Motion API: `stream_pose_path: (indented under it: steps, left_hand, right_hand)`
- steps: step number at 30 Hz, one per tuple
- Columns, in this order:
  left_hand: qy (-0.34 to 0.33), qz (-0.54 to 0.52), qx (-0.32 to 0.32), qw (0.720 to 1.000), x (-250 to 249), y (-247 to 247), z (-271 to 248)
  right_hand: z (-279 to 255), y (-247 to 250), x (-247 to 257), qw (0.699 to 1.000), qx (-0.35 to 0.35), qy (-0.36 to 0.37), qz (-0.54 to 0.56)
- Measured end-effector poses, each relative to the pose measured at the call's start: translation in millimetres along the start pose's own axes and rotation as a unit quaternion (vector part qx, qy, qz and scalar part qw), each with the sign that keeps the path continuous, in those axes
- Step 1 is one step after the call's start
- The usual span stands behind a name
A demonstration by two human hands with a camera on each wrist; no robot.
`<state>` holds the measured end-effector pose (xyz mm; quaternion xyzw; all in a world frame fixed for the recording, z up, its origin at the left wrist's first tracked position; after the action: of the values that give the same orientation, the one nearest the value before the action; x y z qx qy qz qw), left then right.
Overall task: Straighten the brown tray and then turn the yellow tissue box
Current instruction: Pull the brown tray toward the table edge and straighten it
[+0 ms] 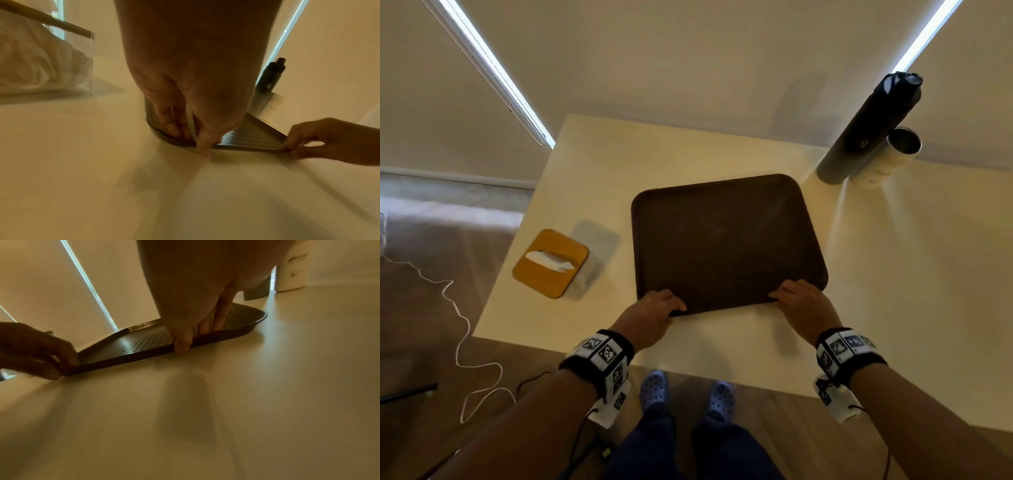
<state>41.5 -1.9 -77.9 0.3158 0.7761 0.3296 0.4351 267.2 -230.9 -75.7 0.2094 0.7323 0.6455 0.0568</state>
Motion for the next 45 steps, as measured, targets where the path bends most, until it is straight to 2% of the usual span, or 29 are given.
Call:
stream_pose_path:
  steps: [6, 11, 14, 16, 19, 26, 34, 45]
  left_hand:
    - [0.039, 0.023, -0.076, 0.996, 26.6, 32.1, 11.3]
    - [0.042, 0.025, -0.149, 0.988, 31.2, 34.8, 6.7]
    - [0.092, -0.008, -0.237, 0.967, 33.6, 28.2, -6.8]
    - [0.151, -0.048, -0.262, 0.952, 39.4, 22.3, -14.7]
    - [0.195, -0.079, -0.256, 0.944, 48.8, 14.1, -19.4]
    - [0.215, -0.077, -0.234, 0.945, 54.6, 17.7, -6.9]
    - [0.233, -0.092, -0.234, 0.939, 57.1, 41.0, 28.2]
    - [0.245, -0.084, -0.225, 0.940, 68.3, 71.8, 80.1]
  right_hand:
    - [3.6, -14.8, 34.9, 0.998, -0.037, -0.016, 0.046]
    - [7.1, -15.6, 46.8, 0.995, -0.076, -0.030, 0.056]
    - [-9.5, -16.6, 37.4, 0.986, -0.099, -0.112, 0.066]
    - [-25.0, -19.6, 27.4, 0.974, -0.112, -0.181, 0.082]
    - [-39.1, -24.7, 19.7, 0.967, -0.101, -0.214, 0.090]
    - [-27.1, -24.1, 17.1, 0.960, -0.105, -0.236, 0.111]
    - [9.0, -14.8, 6.6, 0.943, -0.113, -0.267, 0.163]
    - [63.5, 1.9, -18.3, 0.937, -0.118, -0.274, 0.179]
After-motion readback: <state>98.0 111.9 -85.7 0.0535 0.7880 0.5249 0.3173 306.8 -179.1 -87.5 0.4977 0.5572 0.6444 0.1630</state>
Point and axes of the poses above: each hand's wrist, its own z-axis towards the middle knuckle, its own y-axis out of the back of the hand, x = y × z, the point moved 3 cm from there along z, towards the middle knuckle, and after that the axes turned 3 degrees about y, right-handed, at the moved point
